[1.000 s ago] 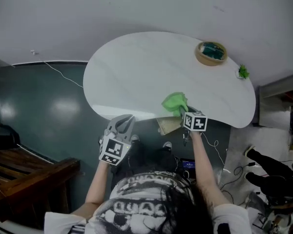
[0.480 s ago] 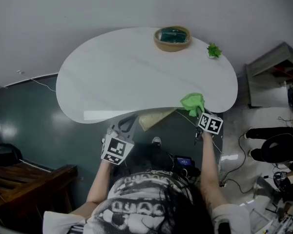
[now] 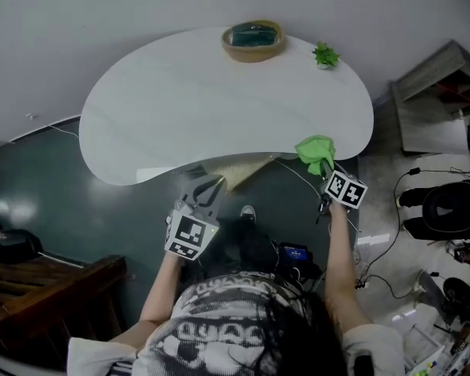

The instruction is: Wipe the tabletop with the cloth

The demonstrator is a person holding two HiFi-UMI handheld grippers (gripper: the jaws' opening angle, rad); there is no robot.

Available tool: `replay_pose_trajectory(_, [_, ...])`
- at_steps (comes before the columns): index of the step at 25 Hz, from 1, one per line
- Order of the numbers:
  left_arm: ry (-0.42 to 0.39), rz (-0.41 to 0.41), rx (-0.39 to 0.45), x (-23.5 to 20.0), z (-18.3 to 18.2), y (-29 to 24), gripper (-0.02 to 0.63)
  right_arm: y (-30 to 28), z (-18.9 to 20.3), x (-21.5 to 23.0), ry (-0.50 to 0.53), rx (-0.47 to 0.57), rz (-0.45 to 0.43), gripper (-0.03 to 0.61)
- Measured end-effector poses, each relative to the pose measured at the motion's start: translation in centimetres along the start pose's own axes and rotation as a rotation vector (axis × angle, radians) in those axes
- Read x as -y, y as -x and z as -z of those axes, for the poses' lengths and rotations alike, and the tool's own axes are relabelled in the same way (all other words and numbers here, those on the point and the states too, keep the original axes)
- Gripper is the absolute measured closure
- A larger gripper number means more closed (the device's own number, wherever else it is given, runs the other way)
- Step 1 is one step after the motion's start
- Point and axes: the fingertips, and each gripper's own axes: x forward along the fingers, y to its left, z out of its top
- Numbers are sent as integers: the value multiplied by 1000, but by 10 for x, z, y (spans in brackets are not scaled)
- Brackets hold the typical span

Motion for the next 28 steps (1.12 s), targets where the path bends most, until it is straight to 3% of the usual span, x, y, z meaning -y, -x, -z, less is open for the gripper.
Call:
replay_pose_trajectory(14, [-34, 1, -18, 16, 7, 43, 600, 54, 17, -71, 6, 100, -132, 485])
replay_pose_trajectory(22, [-34, 2, -14, 24, 45, 118, 600, 106, 65, -148, 39, 130, -179, 485])
replay_pose_trajectory(28, [-20, -45, -3, 13, 81, 188, 601, 145, 110, -225, 69, 150, -248, 485])
